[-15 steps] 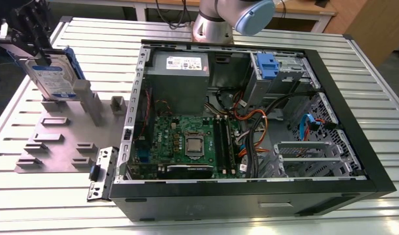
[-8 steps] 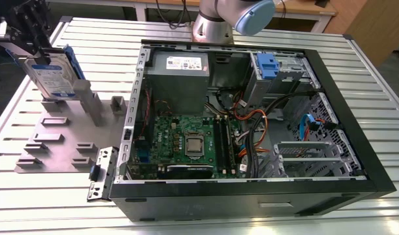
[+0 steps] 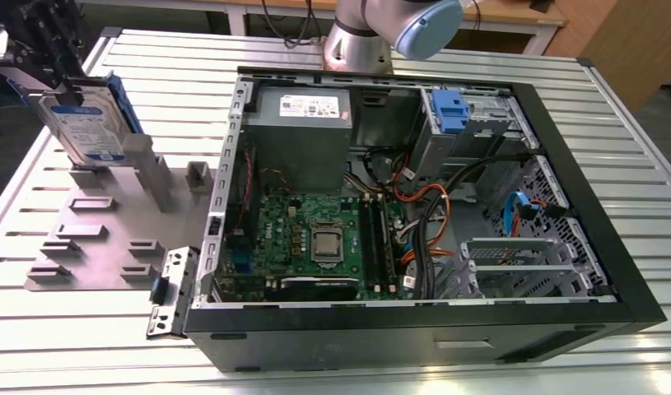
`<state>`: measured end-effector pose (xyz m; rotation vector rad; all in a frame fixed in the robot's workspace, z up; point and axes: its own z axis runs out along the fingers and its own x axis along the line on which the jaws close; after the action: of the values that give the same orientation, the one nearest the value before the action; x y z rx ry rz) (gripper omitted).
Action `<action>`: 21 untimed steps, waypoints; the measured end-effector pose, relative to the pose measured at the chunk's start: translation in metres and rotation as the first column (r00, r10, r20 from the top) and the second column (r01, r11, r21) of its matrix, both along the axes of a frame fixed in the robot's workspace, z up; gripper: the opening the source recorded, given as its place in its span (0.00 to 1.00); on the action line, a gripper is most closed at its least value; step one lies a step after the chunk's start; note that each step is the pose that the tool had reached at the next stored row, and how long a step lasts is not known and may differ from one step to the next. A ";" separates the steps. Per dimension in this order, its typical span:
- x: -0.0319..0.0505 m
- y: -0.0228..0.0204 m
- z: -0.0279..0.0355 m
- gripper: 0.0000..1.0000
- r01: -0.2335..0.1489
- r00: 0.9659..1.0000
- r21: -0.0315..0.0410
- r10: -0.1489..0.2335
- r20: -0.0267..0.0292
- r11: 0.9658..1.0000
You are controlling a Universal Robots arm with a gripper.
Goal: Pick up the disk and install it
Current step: 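Pick up the disk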
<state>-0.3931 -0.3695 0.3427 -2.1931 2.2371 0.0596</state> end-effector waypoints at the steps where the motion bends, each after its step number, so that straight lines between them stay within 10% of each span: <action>1: 0.0000 0.0000 0.0005 0.35 0.000 1.000 0.000 0.000 0.000 1.000; 21: 0.0000 0.0000 0.0094 0.35 0.000 1.000 0.000 0.000 0.000 1.000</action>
<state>-0.3931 -0.3695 0.3522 -2.1933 2.2369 0.0596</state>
